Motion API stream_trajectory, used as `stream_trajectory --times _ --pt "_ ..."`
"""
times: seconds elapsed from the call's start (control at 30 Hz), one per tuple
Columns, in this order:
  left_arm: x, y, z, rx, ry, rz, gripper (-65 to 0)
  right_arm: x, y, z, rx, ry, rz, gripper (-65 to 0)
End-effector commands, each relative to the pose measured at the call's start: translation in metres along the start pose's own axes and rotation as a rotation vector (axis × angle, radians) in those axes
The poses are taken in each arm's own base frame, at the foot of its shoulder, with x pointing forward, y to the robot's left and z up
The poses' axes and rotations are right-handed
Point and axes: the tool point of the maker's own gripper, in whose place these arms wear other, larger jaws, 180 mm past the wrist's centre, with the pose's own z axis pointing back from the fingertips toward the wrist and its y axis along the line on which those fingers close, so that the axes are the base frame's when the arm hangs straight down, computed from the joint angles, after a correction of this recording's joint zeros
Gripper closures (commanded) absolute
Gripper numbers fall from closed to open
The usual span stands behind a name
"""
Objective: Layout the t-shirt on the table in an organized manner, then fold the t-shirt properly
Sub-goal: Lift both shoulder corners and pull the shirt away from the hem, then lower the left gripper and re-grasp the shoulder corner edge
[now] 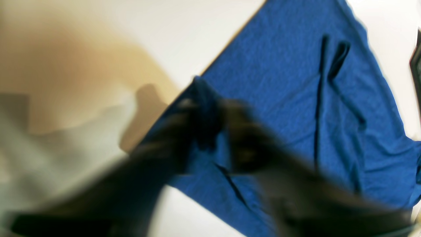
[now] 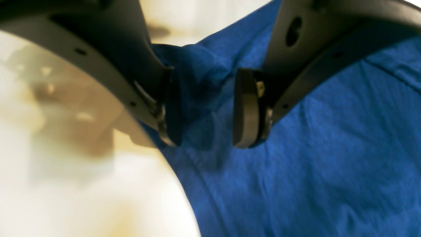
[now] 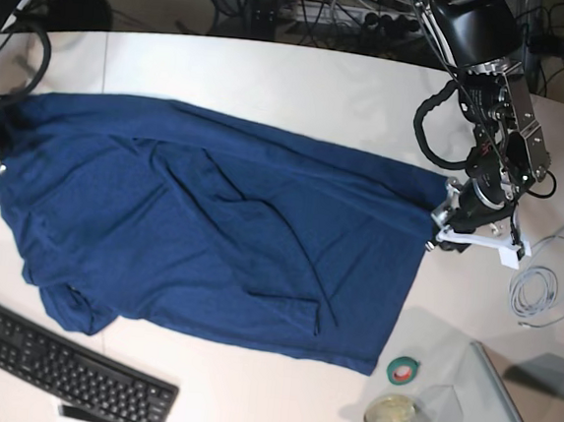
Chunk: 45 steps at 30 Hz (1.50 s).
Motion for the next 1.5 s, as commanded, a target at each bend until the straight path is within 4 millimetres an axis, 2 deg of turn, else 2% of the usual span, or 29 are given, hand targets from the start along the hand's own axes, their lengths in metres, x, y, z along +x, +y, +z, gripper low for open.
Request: stream_trajectory --times 0.0,0.03,0.1,0.17,0.27,0.37,0.43,0.5,0.6,0.67,0.73,0.8,0.87,0.93,1.0,1.07,1.17,1.27,1.4,1.47 --pt "0.018 -0.007 0.003 -0.022 -0.054 -0.002 -36.7 0.017 0.005 0.011 0.029 -0.065 0.054 -23.6" --pt "0.021 -0.008 0.004 -0.022 -0.061 -0.005 -43.9 0.014 0.012 0.016 0.057 -0.083 0.094 -23.6" --pt "0.024 -0.008 0.006 -0.024 -0.07 -0.009 -54.1 0.011 0.025 0.03 0.107 -0.115 0.193 -23.6" --pt "0.032 -0.012 0.01 -0.031 -0.094 -0.017 -59.7 0.001 0.041 0.041 0.166 -0.122 0.308 -23.6" --pt "0.045 -0.011 0.023 -0.029 -0.141 -0.028 -60.9 -0.034 0.07 0.05 0.274 -0.068 0.513 -23.6" --pt "0.05 0.017 0.046 0.028 -0.188 -0.02 -60.9 -0.065 0.089 0.054 0.347 -0.002 0.652 -23.6" --pt "0.041 0.04 0.06 0.076 -0.184 -0.03 -60.1 -0.085 0.095 0.053 0.374 0.04 0.686 -23.3" --pt "0.029 0.068 0.07 0.137 -0.159 -0.056 -52.8 -0.095 0.093 0.052 0.377 0.062 0.686 -19.7" --pt "0.009 0.1 0.082 0.203 -0.095 -0.106 -29.5 -0.103 0.09 0.054 0.382 0.056 0.646 -8.9" --pt "-0.002 0.107 0.087 0.2 -0.066 -0.152 -12.7 -0.099 0.082 0.06 0.372 -0.014 0.559 -11.4" --pt "-0.006 0.109 0.091 0.169 -0.068 -0.195 -1.0 -0.094 0.076 0.067 0.357 -0.068 0.489 -20.9" --pt "-0.009 0.118 0.093 0.18 -0.072 -0.175 0.0 -0.092 0.066 0.07 0.331 -0.075 0.442 -31.5" --pt "-0.015 0.127 0.093 0.199 -0.066 -0.132 0.0 -0.089 0.049 0.068 0.288 -0.066 0.379 -36.2" --pt "-0.02 0.128 0.093 0.2 -0.06 -0.115 -0.7 -0.089 0.03 0.065 0.249 -0.077 0.26 -36.0" --pt "-0.025 0.124 0.092 0.18 -0.054 -0.122 -1.2 -0.08 0.007 0.064 0.198 -0.106 0.168 -36.0" --pt "-0.027 0.118 0.092 0.142 -0.046 -0.157 -1.3 -0.083 -0.005 0.058 0.181 -0.09 0.119 -36.2" --pt "-0.028 0.117 0.092 0.134 -0.042 -0.166 -1.3 -0.089 -0.015 0.048 0.169 -0.064 0.055 -36.2" --pt "-0.029 0.118 0.092 0.137 -0.038 -0.167 -1.5 -0.084 -0.024 0.043 0.159 -0.075 -0.007 -36.5" --pt "-0.03 0.118 0.093 0.137 -0.036 -0.167 -9.5 -0.081 -0.02 0.032 0.207 -0.062 0.006 -36.5" --pt "-0.034 0.12 0.093 0.141 -0.011 -0.165 -11.5 -0.081 -0.023 0.025 0.211 -0.043 -0.003 -36.5"
